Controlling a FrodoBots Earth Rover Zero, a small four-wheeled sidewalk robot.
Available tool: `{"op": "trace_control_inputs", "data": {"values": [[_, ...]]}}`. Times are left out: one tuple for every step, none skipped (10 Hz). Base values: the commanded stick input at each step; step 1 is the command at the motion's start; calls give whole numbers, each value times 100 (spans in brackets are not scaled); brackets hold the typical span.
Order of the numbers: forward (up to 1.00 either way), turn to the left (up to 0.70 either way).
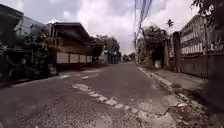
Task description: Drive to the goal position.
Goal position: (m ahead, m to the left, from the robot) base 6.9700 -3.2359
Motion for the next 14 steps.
{"op": "trace_control_inputs", "data": {"values": [[70,0],[70,0],[70,0],[70,0],[70,0],[70,0],[70,0],[70,0],[70,0],[70,0],[70,0],[70,0],[70,0],[70,0]]}}
